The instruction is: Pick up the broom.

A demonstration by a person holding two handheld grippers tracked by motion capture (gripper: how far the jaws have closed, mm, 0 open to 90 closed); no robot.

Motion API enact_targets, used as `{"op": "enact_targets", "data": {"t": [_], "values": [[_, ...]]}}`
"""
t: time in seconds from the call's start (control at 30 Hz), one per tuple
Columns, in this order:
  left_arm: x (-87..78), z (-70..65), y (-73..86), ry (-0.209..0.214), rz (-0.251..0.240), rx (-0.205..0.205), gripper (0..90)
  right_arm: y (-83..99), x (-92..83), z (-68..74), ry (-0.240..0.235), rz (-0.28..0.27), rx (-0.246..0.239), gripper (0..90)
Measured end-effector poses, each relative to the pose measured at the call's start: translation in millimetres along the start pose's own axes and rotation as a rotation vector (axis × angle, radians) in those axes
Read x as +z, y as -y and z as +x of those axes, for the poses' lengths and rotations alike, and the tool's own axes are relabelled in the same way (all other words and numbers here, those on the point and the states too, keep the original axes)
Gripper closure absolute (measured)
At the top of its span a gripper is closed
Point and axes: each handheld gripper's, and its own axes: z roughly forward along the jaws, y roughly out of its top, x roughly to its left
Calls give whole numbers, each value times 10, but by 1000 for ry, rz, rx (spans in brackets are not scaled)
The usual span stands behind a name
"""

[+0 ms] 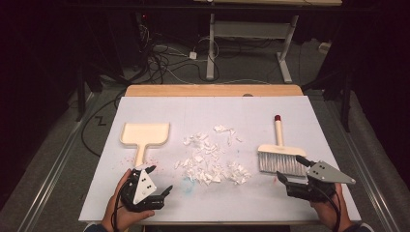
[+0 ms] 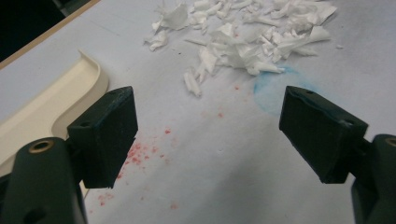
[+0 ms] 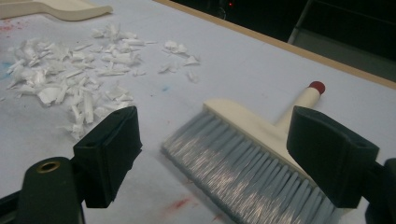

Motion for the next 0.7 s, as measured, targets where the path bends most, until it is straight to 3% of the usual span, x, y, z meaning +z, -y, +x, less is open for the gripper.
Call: {"op": "enact_targets", "data": {"t": [0.1,0.23,0.4,0.5,0.7], "values": [[8,9,6,-26,13,19,200,8,35,-17,6,-6,32,192],[-11,7,-4,-49,8,28,218,-3,29,0,29,1,15,178],[-18,8,12,-48,8,21,214,-5,19,-30,36,-4,3,169],[-38,-29,24,-41,8,22,207,25,40,-36,-2,36,-16,177],[-35,-57,60,-26,29,23,202,-12,113,-102,20,39,-8,182]]}}
